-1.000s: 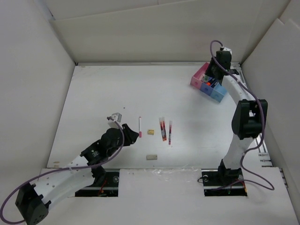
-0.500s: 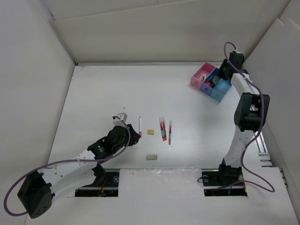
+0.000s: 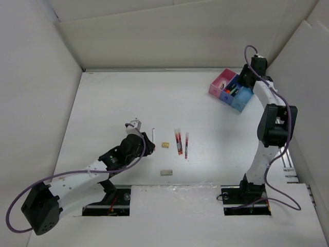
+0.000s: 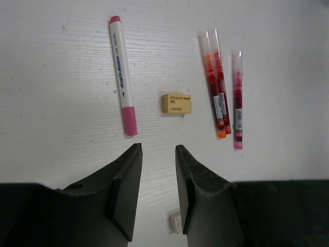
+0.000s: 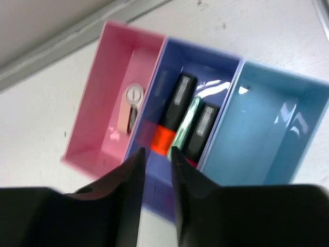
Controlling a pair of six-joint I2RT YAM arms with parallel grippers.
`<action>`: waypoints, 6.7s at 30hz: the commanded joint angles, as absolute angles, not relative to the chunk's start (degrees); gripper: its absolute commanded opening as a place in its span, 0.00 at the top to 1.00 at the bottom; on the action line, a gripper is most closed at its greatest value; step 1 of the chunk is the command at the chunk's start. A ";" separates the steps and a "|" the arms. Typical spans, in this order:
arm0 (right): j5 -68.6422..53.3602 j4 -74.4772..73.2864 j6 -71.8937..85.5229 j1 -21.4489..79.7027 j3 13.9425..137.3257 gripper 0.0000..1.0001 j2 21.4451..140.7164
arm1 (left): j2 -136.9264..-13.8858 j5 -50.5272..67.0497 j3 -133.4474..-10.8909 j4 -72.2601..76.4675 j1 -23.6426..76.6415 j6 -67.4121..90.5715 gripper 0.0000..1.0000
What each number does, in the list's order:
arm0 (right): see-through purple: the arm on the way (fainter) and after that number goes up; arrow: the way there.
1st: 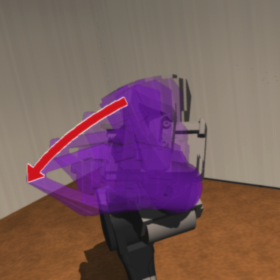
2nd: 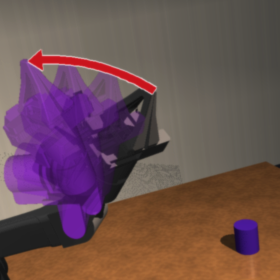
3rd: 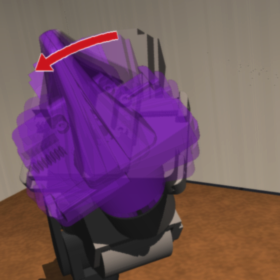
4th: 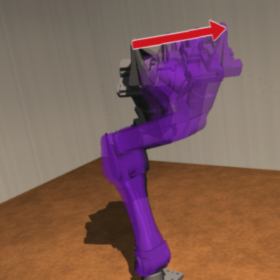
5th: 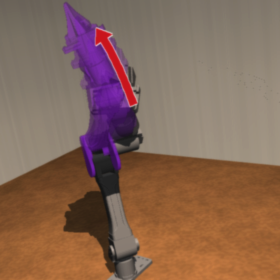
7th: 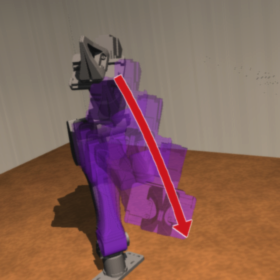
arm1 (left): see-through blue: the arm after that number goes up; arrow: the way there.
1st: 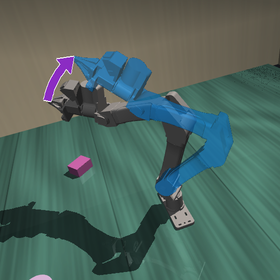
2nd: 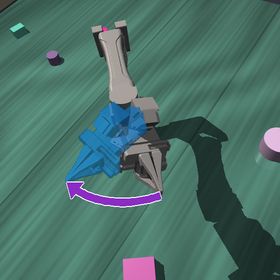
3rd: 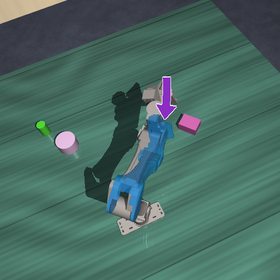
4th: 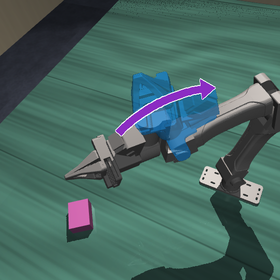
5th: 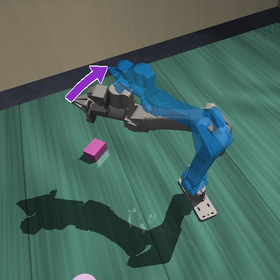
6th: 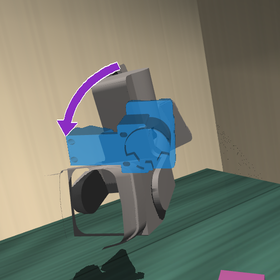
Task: Sort the stationery into containers
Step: Place the stationery in the storage box, then pick up the pen from the center of the board, then place the pen in the storage box, then pick up the pen from the center of the board, then place the pen in the storage box.
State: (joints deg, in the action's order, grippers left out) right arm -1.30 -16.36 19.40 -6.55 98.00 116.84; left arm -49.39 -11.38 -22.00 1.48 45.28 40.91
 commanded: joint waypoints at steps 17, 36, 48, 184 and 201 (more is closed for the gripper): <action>16.94 -15.11 24.43 39.34 52.04 0.70 82.44 | -54.50 -15.12 -27.51 0.35 45.53 40.07 0.74; 22.59 -17.49 32.26 49.48 53.88 0.67 94.12 | -45.97 -12.92 -22.41 0.35 45.53 40.08 0.74; 25.13 -18.71 33.49 49.48 55.55 0.96 97.22 | -45.97 -12.39 -22.41 0.35 45.53 40.08 0.74; 4.23 -16.70 17.91 -4.55 87.00 0.96 102.55 | -36.91 -10.02 -19.07 -1.05 46.05 40.08 0.74; 0.53 -14.85 23.73 -15.03 102.39 0.93 118.92 | -39.55 -9.93 -19.07 1.14 46.05 40.08 0.74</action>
